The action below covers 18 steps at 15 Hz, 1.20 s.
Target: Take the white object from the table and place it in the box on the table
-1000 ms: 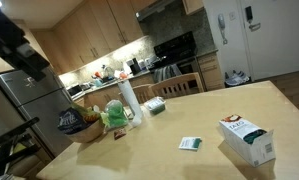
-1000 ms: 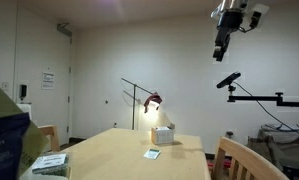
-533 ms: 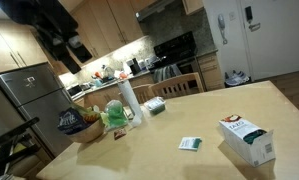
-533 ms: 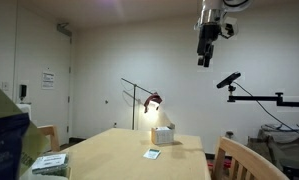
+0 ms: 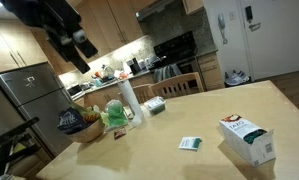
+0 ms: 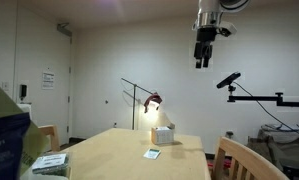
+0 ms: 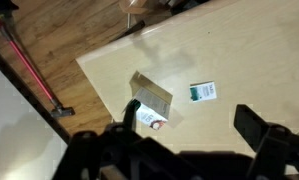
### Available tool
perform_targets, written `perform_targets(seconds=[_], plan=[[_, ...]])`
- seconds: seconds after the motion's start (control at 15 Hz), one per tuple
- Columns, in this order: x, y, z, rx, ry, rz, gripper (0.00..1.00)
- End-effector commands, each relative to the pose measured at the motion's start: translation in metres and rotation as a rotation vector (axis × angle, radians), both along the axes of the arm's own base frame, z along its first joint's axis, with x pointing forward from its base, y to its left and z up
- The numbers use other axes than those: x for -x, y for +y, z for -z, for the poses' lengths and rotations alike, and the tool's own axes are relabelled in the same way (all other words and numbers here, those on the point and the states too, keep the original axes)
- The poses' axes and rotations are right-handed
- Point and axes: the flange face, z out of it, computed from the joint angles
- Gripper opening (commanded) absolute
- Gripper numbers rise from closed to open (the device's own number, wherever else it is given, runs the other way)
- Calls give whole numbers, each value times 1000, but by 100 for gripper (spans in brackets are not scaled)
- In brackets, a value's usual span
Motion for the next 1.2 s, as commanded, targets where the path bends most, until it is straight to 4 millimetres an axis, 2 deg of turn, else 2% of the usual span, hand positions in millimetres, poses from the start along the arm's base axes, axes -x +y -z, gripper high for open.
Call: perform_targets(seconds=[0.0, 0.27, 0.67, 0.93, 1.13], plan=[[-42, -12, 3, 36, -19, 146, 100], [-88, -27, 14, 16, -14, 213, 100], [-150, -45, 36, -48, -46, 124, 100], [-177, -54, 58, -99, -9, 41, 100], [-194, -64, 81, -65, 33, 94, 100]])
